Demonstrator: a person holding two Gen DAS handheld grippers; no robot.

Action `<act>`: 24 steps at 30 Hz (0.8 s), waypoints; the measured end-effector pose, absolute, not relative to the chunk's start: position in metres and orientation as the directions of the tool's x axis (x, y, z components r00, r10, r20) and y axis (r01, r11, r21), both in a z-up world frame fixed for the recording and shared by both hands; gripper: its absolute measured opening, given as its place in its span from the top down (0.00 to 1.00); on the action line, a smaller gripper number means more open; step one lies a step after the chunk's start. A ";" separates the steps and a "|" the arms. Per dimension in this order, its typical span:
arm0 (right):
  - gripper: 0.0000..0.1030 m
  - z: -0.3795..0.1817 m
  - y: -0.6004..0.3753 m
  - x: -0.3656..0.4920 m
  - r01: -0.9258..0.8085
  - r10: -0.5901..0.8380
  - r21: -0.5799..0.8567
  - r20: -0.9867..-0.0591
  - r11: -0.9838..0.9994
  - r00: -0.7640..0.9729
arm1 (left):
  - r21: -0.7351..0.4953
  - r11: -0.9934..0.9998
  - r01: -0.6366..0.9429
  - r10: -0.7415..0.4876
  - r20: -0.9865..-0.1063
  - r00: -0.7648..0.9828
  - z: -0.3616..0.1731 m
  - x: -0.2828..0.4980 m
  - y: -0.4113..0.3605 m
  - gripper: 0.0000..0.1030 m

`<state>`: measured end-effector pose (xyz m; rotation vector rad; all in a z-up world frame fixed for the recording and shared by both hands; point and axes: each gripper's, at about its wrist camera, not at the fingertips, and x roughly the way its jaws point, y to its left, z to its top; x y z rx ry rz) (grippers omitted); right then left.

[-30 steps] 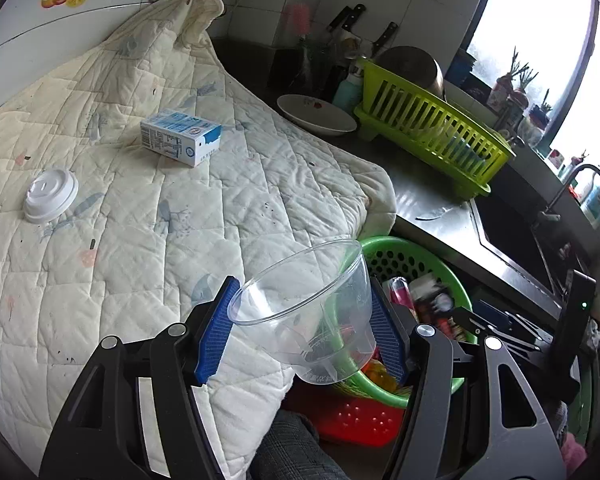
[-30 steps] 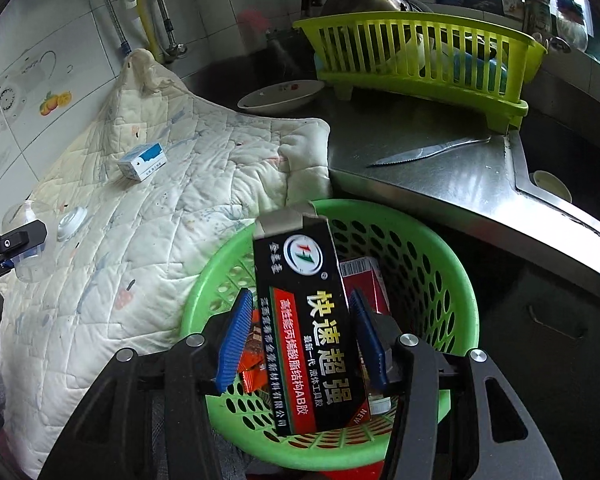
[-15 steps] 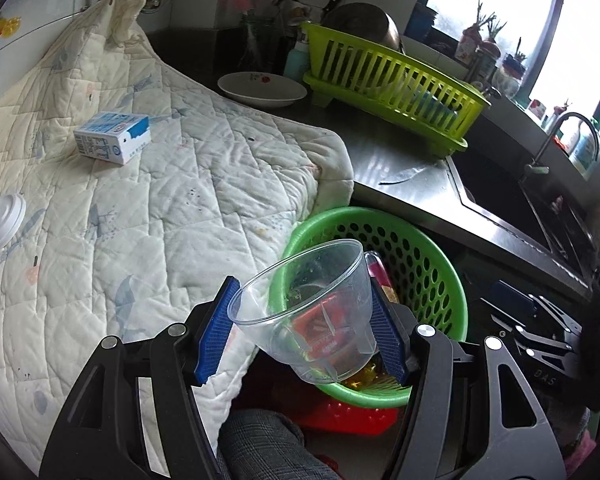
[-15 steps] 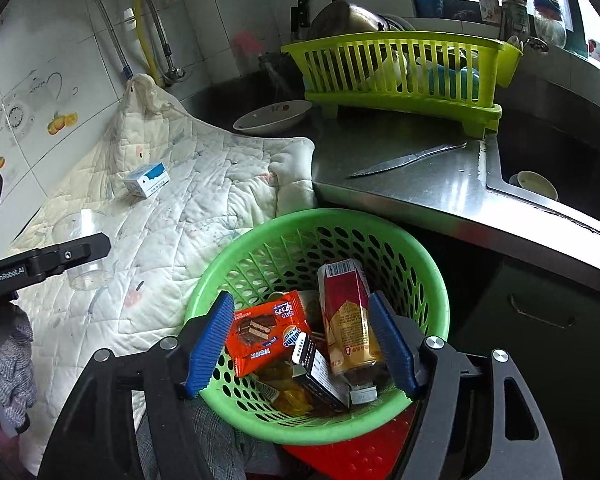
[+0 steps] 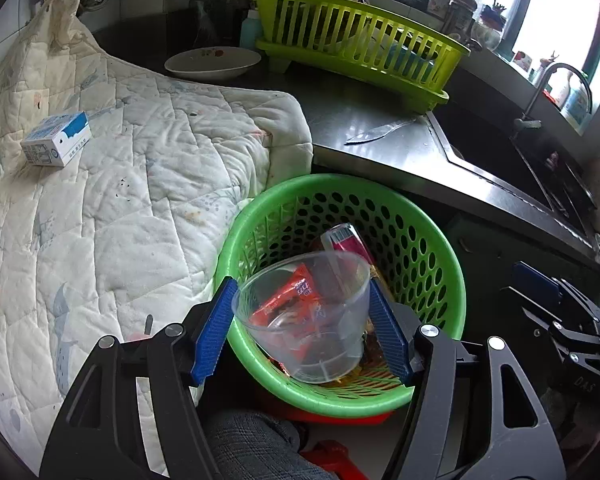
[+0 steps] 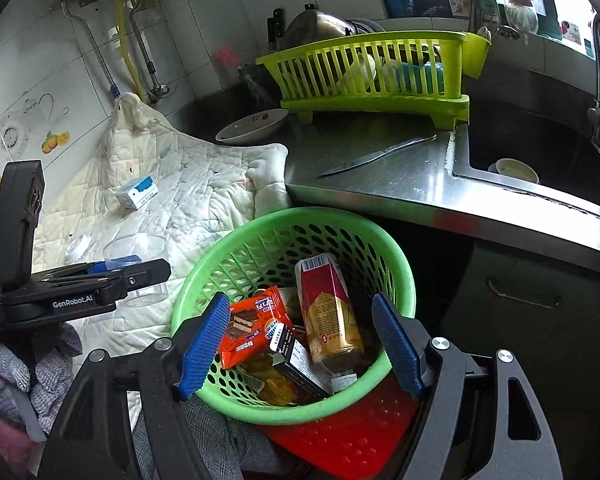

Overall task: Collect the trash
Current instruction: 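Lower the clear plastic cup into the basket and open the left gripper, then move both grippers back over the cloth toward the white lid and milk carton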

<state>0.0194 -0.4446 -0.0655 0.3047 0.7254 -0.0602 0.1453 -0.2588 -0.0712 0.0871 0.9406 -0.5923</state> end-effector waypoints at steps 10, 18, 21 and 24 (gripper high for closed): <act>0.31 -0.062 -0.438 0.023 0.141 0.069 0.262 -0.656 0.955 0.752 | -0.183 0.842 0.507 -0.447 -0.763 0.466 -0.060 0.144 -0.245 0.29; 0.31 -0.056 -0.421 0.039 0.092 0.100 0.255 -0.653 0.963 0.751 | -0.182 0.874 0.451 -0.422 -0.745 0.516 -0.047 0.148 -0.207 0.29; 0.31 -0.054 -0.411 0.047 0.065 0.119 0.251 -0.653 0.966 0.748 | -0.182 0.888 0.422 -0.406 -0.741 0.534 -0.043 0.151 -0.190 0.29; 0.31 -0.053 -0.402 0.056 0.039 0.137 0.248 -0.651 0.968 0.746 | -0.183 0.902 0.391 -0.389 -0.736 0.554 -0.040 0.154 -0.173 0.29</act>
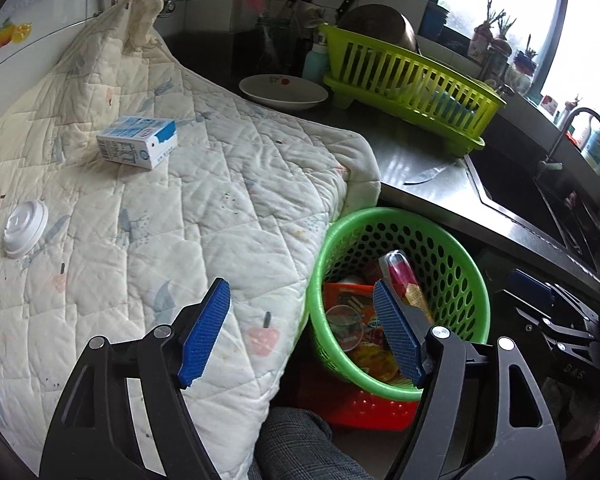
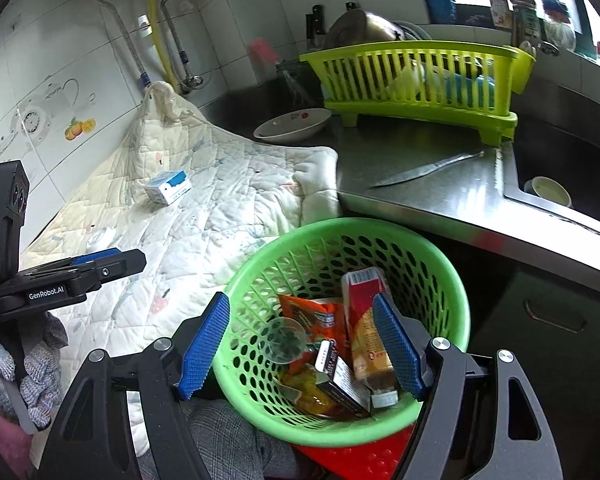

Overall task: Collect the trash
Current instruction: 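Move both grippers back over the cloth toward the white lid and milk carton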

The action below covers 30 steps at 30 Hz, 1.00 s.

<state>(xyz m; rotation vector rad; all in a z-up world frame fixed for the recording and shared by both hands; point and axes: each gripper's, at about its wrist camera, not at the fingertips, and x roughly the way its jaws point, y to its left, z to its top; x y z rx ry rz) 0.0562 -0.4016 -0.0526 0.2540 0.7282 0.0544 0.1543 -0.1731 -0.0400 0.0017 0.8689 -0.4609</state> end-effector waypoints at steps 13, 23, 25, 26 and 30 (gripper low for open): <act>0.31 -0.043 -0.353 0.111 -0.097 0.216 0.212 -0.666 0.972 0.714 | -0.191 0.956 0.221 -0.289 -0.728 0.622 -0.034 0.180 -0.088 0.28; 0.27 -0.038 -0.306 0.173 -0.233 0.304 0.197 -0.689 0.952 0.659 | -0.155 0.985 0.070 -0.162 -0.731 0.663 -0.029 0.205 -0.012 0.27; 0.26 -0.037 -0.292 0.187 -0.269 0.308 0.169 -0.694 0.948 0.651 | -0.146 0.988 0.042 -0.137 -0.734 0.665 -0.029 0.209 0.001 0.27; 0.25 -0.036 -0.284 0.195 -0.291 0.314 0.157 -0.697 0.944 0.644 | -0.144 0.989 0.032 -0.128 -0.736 0.665 -0.029 0.211 0.007 0.27; 0.24 -0.035 -0.258 0.224 -0.353 0.336 0.130 -0.708 0.926 0.621 | -0.127 0.992 -0.001 -0.094 -0.738 0.668 -0.030 0.218 0.026 0.27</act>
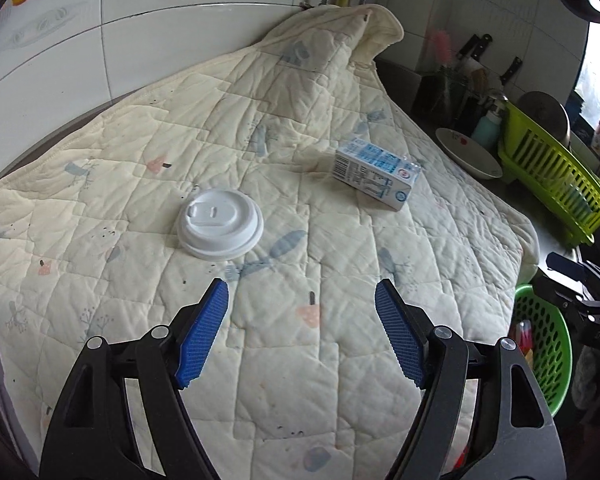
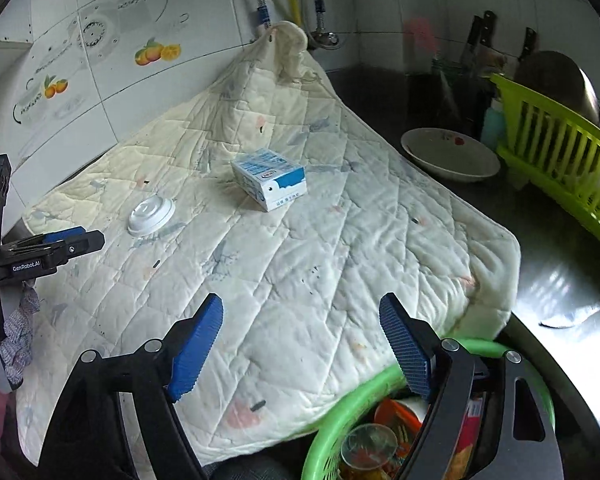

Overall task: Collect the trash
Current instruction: 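Move both grippers back over the cloth toward the white lid and milk carton, then close left gripper on white cup lid while right gripper grasps milk carton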

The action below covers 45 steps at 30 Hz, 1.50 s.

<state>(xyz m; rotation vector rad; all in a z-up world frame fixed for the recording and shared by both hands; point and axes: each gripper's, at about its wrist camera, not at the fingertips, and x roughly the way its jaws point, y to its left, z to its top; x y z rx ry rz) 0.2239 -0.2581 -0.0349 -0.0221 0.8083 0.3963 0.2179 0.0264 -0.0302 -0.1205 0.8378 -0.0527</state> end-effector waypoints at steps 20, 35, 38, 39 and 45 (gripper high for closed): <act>0.13 -0.052 -0.151 0.379 -0.596 0.364 -0.030 -0.767 0.802 0.528 | -0.068 0.996 -0.052 -0.018 -0.756 0.655 -0.055 0.262 0.087 0.26; 0.14 -0.093 -0.109 0.451 -0.665 0.306 -0.076 -0.845 0.743 0.439 | -0.046 0.999 -0.022 -0.023 -0.785 0.619 -0.081 0.294 0.096 0.22; 0.14 -0.100 -0.105 0.458 -0.659 0.305 -0.054 -0.857 0.750 0.416 | -0.042 0.999 0.001 -0.034 -0.790 0.612 -0.085 0.303 0.095 0.19; 0.14 -0.102 -0.105 0.459 -0.657 0.300 -0.054 -0.859 0.752 0.414 | -0.039 0.999 0.015 -0.040 -0.793 0.608 -0.085 0.307 0.093 0.17; 0.32 -0.104 -0.107 0.457 -0.640 0.292 -0.040 -0.866 0.768 0.405 | 0.003 0.998 0.069 -0.039 -0.802 0.596 -0.089 0.324 0.083 0.14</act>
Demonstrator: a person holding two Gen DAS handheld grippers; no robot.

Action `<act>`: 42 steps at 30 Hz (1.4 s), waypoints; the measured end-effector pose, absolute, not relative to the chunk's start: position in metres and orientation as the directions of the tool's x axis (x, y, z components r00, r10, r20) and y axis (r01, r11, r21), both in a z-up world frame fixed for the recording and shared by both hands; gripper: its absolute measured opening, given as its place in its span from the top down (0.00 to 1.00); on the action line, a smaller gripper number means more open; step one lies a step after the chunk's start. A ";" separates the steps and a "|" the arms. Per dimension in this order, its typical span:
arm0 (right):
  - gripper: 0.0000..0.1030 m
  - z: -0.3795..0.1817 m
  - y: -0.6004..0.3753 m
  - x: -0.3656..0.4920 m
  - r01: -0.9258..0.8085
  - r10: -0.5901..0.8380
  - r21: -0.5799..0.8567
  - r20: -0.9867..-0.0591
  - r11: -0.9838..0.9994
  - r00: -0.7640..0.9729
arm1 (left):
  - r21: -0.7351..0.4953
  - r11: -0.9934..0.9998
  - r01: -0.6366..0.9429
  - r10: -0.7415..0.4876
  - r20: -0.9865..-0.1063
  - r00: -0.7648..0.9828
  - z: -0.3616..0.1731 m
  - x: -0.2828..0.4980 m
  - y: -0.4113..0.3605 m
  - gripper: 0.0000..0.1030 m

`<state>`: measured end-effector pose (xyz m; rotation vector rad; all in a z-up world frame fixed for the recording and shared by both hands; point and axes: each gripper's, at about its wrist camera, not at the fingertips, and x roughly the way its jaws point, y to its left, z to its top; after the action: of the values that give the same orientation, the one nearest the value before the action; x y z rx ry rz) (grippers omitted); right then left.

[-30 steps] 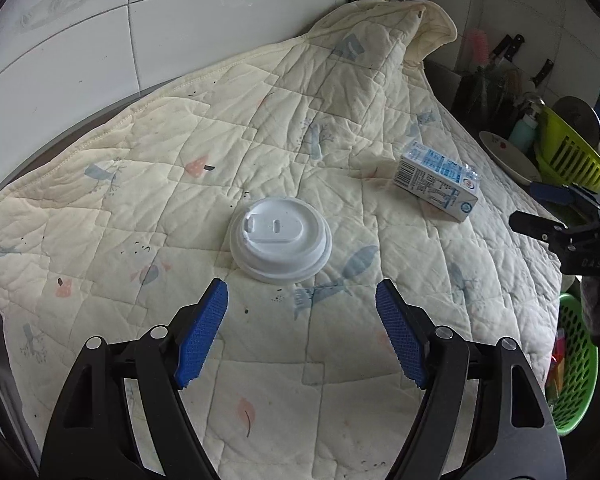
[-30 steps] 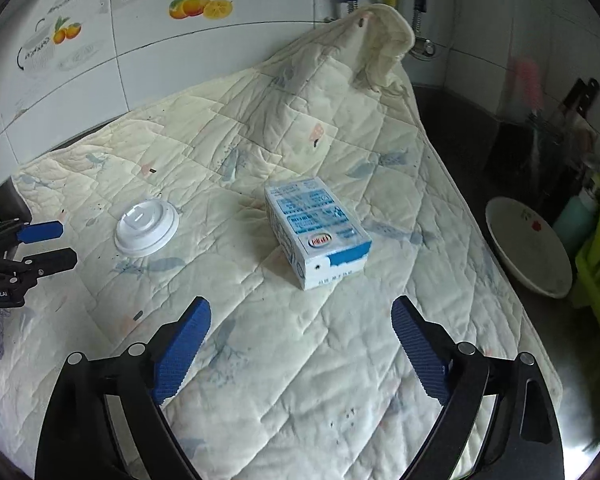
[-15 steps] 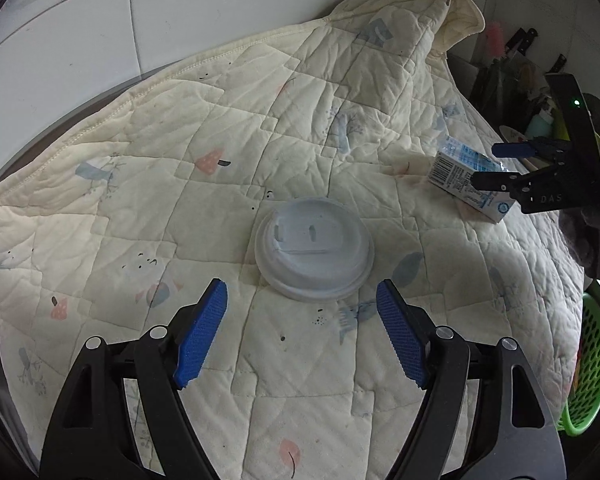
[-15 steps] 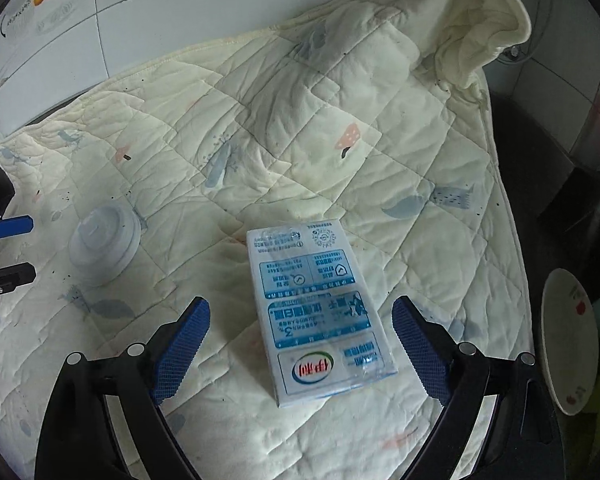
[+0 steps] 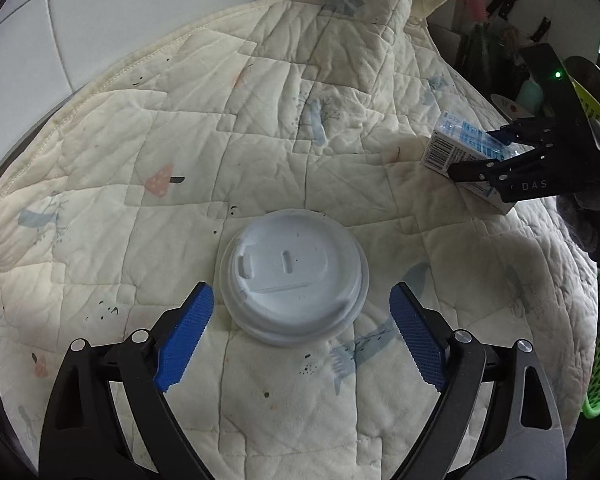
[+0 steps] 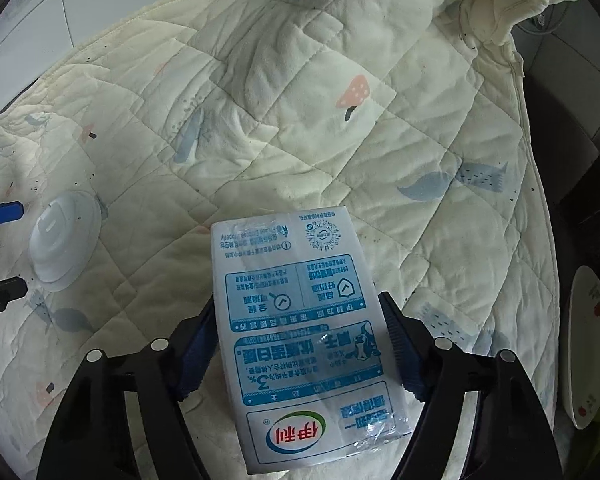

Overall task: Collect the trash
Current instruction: 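Close left gripper on white cup lid while right gripper grasps milk carton, then carry white lid with left gripper while right gripper carries milk carton to basket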

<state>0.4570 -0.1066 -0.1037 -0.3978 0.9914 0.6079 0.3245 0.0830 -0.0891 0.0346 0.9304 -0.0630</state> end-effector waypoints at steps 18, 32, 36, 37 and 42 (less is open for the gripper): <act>0.36 -0.075 -0.168 0.379 -0.561 0.362 0.056 -0.816 0.826 0.451 | 0.052 0.992 0.112 -0.022 -0.817 0.576 -0.106 0.354 0.076 0.18; 0.36 -0.060 -0.196 0.311 -0.514 0.380 0.092 -0.784 0.853 0.490 | 0.072 0.989 0.127 -0.030 -0.755 0.656 -0.086 0.314 0.065 0.21; 0.36 -0.058 -0.203 0.285 -0.492 0.369 0.087 -0.775 0.866 0.512 | 0.048 0.990 0.135 -0.057 -0.730 0.681 -0.070 0.291 0.056 0.21; 0.36 -0.056 -0.206 0.277 -0.483 0.362 0.081 -0.771 0.872 0.524 | 0.048 0.989 0.139 -0.061 -0.723 0.688 -0.066 0.284 0.054 0.21; 0.36 -0.051 -0.226 0.240 -0.424 0.338 0.086 -0.751 0.902 0.567 | 0.028 0.984 0.174 -0.107 -0.693 0.713 -0.047 0.251 0.035 0.21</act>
<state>0.2399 -0.2261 -0.0507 -0.1084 0.8579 0.4489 0.2506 0.0354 -0.0466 0.0935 0.7612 -0.1559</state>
